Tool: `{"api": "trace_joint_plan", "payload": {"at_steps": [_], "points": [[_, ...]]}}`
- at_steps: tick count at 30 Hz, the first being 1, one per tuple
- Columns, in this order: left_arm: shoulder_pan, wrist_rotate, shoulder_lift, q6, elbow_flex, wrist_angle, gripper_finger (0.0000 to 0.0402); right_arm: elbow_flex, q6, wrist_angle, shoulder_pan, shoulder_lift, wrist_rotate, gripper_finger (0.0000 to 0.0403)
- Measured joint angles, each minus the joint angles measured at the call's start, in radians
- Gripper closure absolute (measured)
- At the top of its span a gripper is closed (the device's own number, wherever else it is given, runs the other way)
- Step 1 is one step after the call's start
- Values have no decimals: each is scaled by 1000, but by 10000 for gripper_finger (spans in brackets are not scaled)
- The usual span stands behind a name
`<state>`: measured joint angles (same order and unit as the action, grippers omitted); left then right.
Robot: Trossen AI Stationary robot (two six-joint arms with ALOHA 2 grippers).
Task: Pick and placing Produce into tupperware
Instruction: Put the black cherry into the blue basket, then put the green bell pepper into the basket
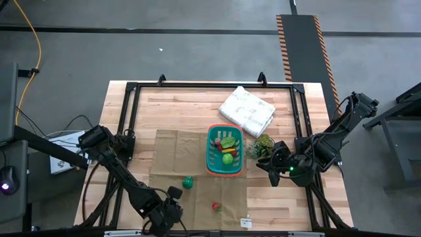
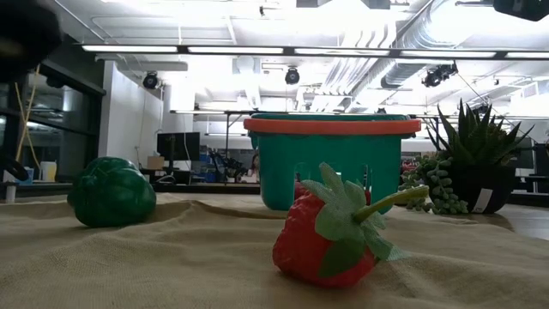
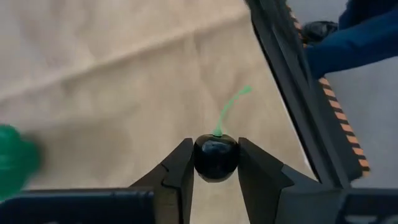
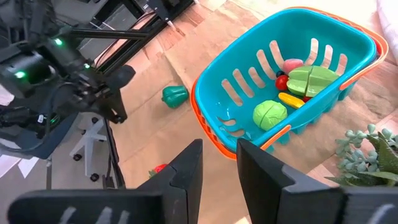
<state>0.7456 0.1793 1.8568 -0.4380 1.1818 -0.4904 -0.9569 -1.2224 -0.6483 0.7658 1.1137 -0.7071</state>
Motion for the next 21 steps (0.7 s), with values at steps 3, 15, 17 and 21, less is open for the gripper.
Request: {"api": "trace_joint_plan", "payload": {"at_steps": [3, 15, 17, 21], "points": [[-8, 47, 0, 12, 41, -44, 301, 0, 0, 0, 0, 0, 0, 314], [-156, 94, -8, 81, 138, -182, 325, 0, 0, 1, 0, 0, 14, 314], [-183, 93, -8, 109, 162, -201, 342, 0, 0, 4, 0, 0, 26, 314], [-231, 28, -8, 136, 214, -257, 374, 0, 0, 5, 0, 0, 35, 314]]}}
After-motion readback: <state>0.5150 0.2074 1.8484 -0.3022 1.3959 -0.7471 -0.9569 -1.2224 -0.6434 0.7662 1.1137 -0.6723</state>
